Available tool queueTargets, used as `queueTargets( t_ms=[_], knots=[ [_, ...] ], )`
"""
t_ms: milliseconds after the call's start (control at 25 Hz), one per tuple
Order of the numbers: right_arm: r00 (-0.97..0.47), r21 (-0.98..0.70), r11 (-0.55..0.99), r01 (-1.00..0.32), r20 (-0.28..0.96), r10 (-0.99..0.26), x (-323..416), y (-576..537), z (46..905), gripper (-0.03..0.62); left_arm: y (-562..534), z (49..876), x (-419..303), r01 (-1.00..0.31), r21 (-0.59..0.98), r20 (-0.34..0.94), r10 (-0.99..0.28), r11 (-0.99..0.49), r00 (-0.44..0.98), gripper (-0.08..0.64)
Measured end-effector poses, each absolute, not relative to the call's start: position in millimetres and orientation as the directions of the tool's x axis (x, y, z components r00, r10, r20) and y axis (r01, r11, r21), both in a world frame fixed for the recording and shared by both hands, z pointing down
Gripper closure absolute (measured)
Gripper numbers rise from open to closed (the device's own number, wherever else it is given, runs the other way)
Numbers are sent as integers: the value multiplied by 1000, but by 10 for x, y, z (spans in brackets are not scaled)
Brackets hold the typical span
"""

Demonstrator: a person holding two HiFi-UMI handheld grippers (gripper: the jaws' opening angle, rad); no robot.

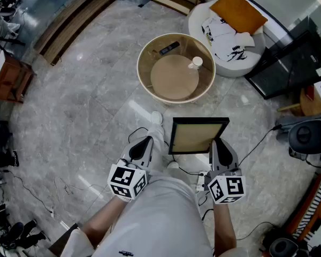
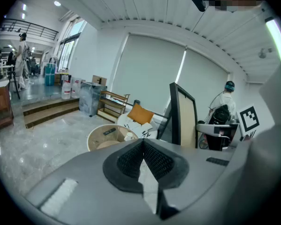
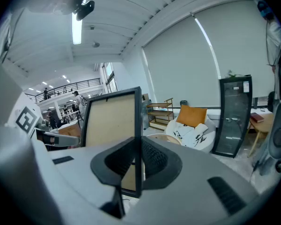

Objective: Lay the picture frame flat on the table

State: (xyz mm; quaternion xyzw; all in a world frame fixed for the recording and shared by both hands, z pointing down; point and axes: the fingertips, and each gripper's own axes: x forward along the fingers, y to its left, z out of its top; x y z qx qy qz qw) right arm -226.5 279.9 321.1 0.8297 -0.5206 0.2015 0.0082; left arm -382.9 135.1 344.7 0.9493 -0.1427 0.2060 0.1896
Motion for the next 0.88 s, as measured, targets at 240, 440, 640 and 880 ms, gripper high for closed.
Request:
queueTargets(
  t_ms=[240, 440, 640, 880],
  knots=[
    [348, -232, -458, -858, 392, -851, -3022, 3870, 3042, 558, 2333, 3140, -4620, -373, 264, 502, -203, -890, 841, 555],
    [369, -256, -491, -833, 405, -837, -3391, 4211, 3028, 558, 2542, 3090, -4959, -386, 274, 511, -206, -881, 834, 555],
    [399, -267, -515, -815, 387, -831, -3419, 4313, 2959, 557, 2729, 3034, -4831, -337, 271, 497, -168, -902, 851, 555],
    [427, -276, -547, -790, 394, -814, -3329, 4425, 3017, 557, 2777, 2986, -4676, -325, 265, 483, -166, -908, 859, 555]
  ],
)
